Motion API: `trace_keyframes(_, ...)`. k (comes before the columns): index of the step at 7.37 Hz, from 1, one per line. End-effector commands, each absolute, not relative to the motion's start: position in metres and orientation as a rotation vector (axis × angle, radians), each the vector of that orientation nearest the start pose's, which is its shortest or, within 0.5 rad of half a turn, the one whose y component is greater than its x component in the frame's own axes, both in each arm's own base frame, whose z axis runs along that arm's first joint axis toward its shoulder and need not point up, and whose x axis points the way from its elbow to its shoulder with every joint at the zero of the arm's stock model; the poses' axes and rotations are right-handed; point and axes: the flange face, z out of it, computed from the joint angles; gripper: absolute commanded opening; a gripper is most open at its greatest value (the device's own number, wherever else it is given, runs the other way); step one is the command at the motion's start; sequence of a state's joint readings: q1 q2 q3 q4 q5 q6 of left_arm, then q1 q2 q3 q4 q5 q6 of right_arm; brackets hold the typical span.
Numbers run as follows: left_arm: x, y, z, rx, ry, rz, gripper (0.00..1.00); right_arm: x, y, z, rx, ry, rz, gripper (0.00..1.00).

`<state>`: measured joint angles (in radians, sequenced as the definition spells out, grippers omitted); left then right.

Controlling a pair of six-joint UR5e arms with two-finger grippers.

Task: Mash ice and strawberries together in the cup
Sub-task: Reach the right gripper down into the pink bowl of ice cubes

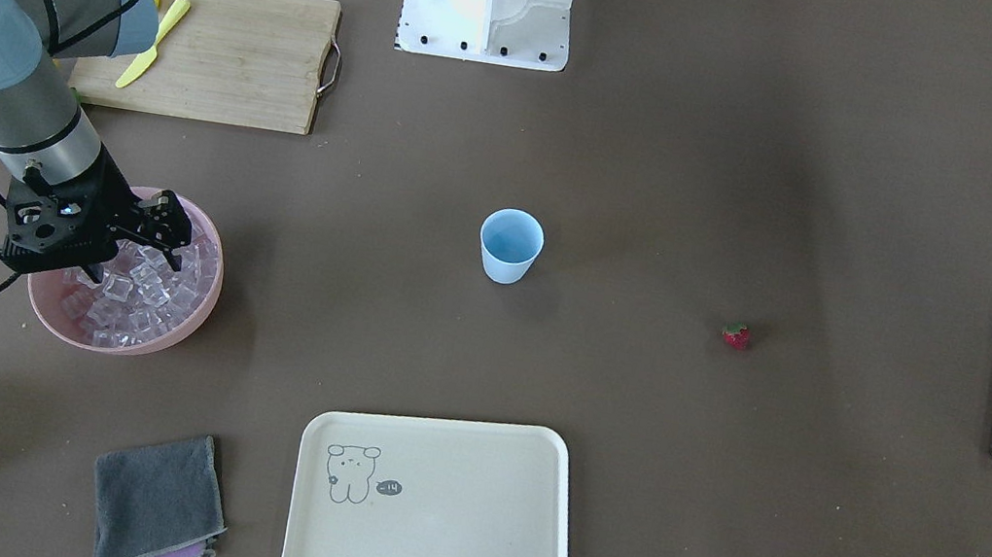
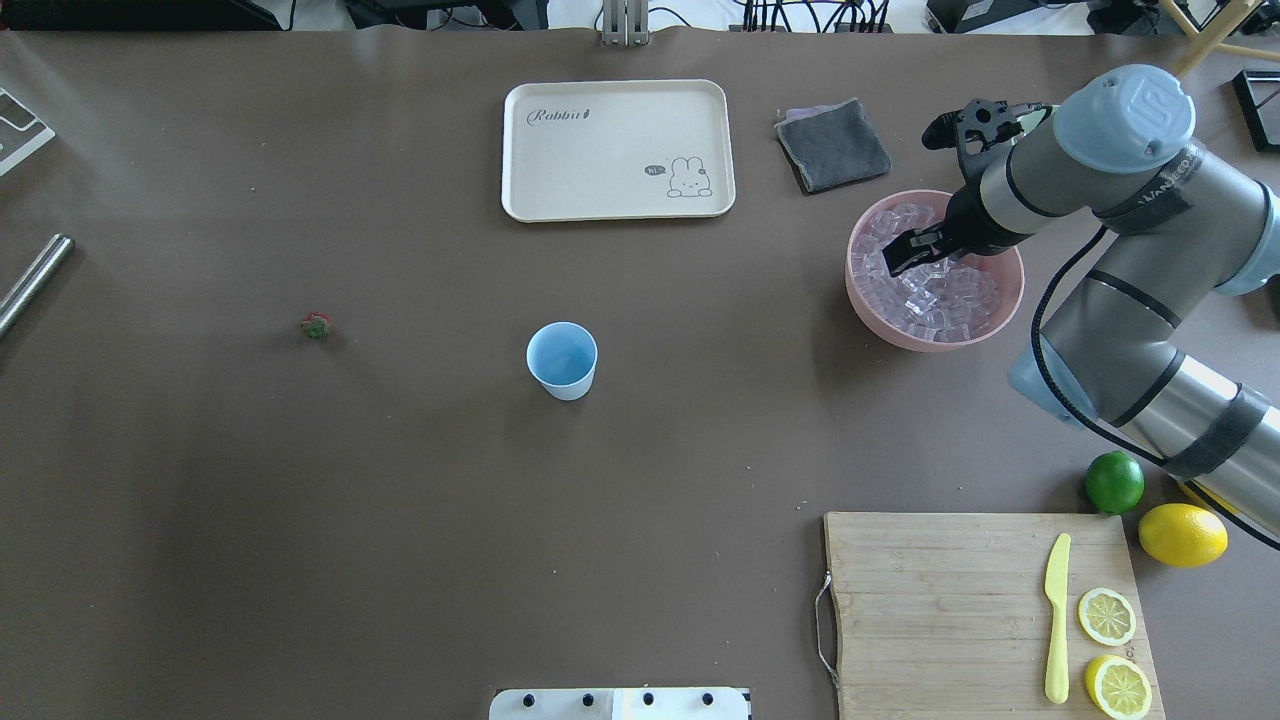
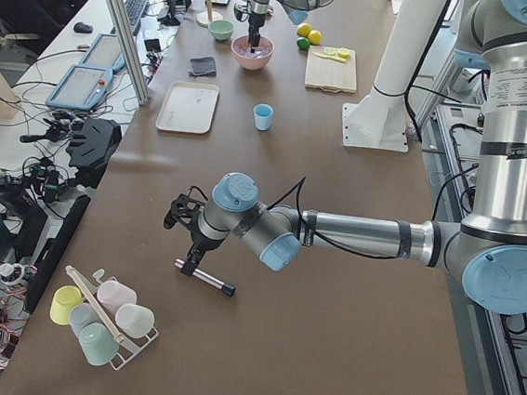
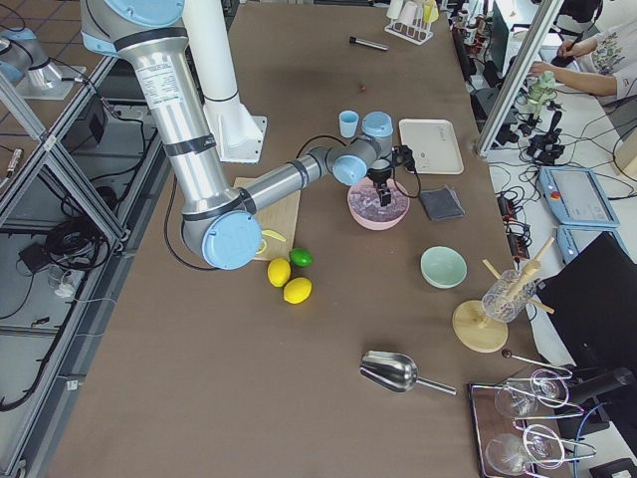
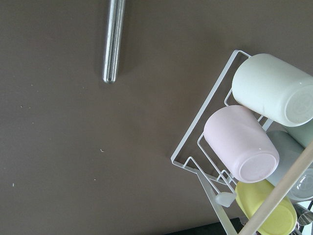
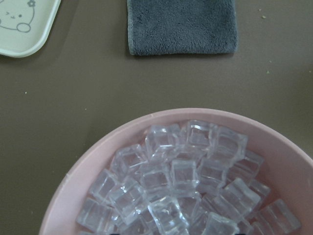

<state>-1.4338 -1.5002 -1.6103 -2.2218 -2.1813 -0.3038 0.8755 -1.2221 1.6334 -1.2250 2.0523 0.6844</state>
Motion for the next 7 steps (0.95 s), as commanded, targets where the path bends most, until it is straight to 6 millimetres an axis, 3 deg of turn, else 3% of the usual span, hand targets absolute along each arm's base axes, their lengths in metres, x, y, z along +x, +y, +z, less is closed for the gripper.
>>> trace_keyframes(1, -0.007, -0.497, 0.608, 0.453, 0.707, 0.034, 0.97, -0.344, -0.547, 0.405, 0.274, -0.822, -0.187, 0.76)
trace_keyframes(7, -0.001, -0.521, 0.613, 0.446, 0.706, 0.04, 0.97, -0.357, -0.54, 0.407, 0.281, -0.804, -0.198, 0.6)
